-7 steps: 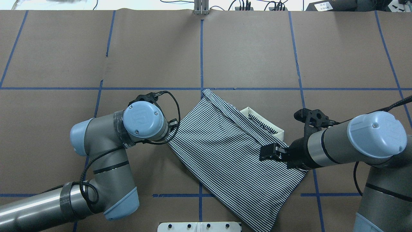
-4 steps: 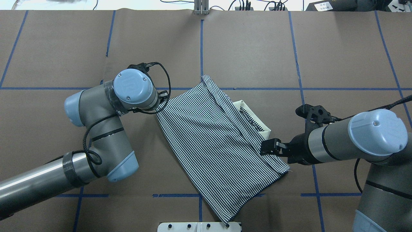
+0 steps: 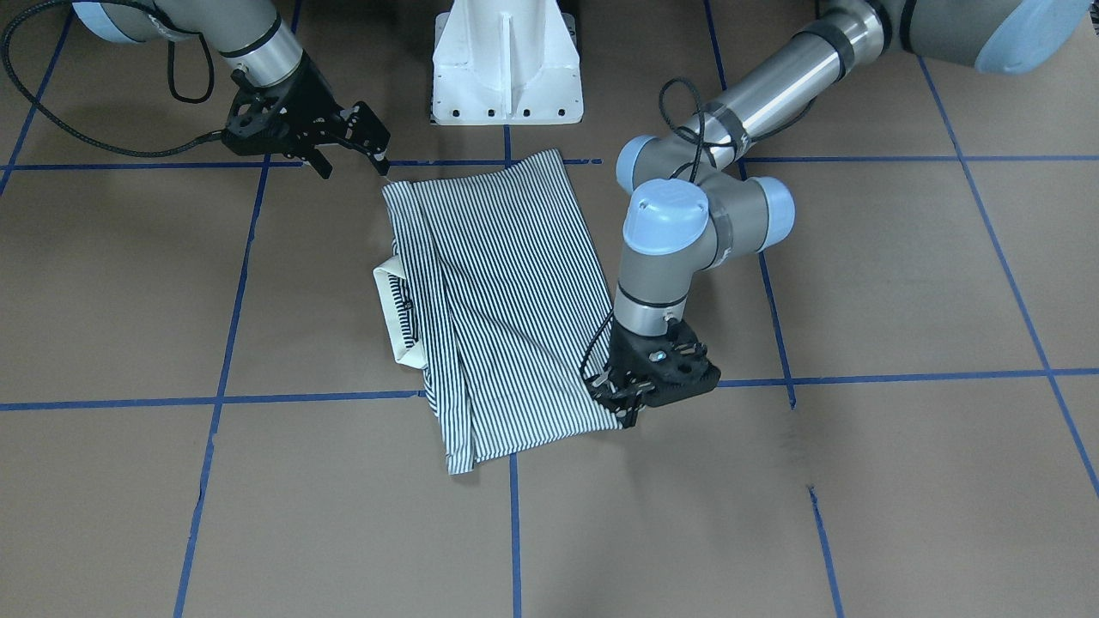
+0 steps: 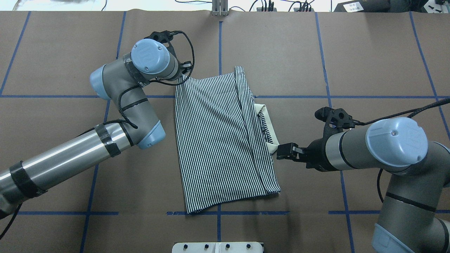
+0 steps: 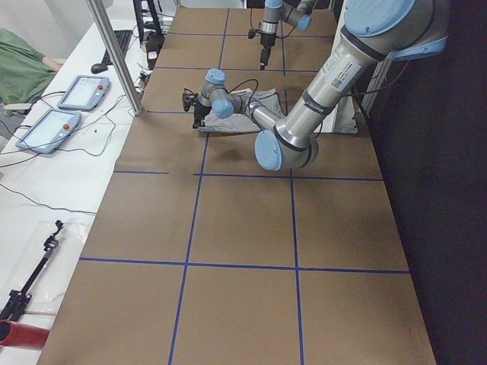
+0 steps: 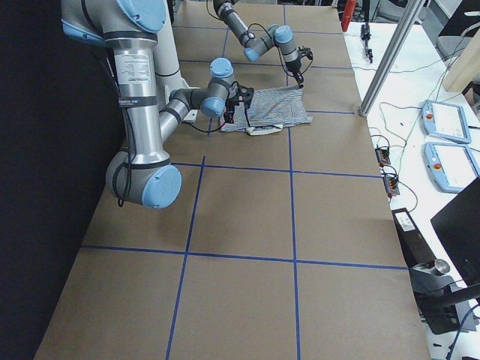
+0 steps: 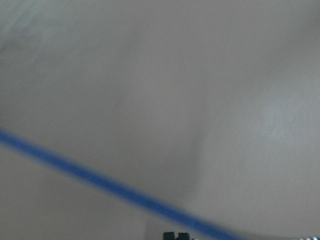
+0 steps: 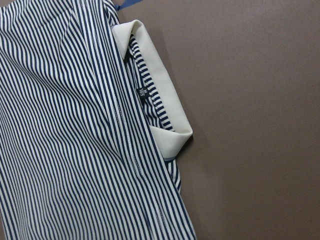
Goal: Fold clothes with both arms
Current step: 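Rotate the striped shirt with the right gripper while the left gripper presses its far end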
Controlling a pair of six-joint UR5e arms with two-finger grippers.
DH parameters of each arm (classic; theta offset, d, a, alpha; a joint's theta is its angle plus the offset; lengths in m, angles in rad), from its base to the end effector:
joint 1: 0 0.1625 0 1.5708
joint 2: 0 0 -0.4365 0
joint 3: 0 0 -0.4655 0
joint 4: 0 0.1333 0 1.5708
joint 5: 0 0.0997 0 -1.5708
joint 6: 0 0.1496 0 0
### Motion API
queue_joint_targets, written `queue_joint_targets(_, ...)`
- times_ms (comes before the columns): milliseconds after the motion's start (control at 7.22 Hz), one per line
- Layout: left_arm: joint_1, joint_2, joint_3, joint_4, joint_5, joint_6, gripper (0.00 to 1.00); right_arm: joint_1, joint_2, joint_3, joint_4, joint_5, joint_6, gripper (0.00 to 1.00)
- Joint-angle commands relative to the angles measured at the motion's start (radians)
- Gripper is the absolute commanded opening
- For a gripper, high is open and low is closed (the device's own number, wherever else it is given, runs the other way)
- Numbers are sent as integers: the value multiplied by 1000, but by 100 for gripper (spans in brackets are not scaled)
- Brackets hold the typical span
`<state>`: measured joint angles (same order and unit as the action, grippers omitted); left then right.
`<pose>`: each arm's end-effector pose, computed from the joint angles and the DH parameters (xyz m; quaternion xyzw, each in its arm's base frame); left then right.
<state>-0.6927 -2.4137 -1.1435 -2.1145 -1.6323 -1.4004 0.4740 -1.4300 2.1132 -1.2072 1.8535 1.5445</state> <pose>0.6374 -0.6902 0.2690 0.1682 0.4304 -0.2152 0.8603 -0.4890 -0.3538 0.2864 0.0043 -0.5096 0.1217 0.8517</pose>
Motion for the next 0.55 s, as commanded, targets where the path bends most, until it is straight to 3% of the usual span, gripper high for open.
queue_joint_targets(0,-5,-73,177,-186,54,61,0,-5,3,-25,0,-16,-4,100)
queue_joint_targets(416,-8,-73,202,-193,72,75,0,-5,48,-56,-5,-25,-3,100)
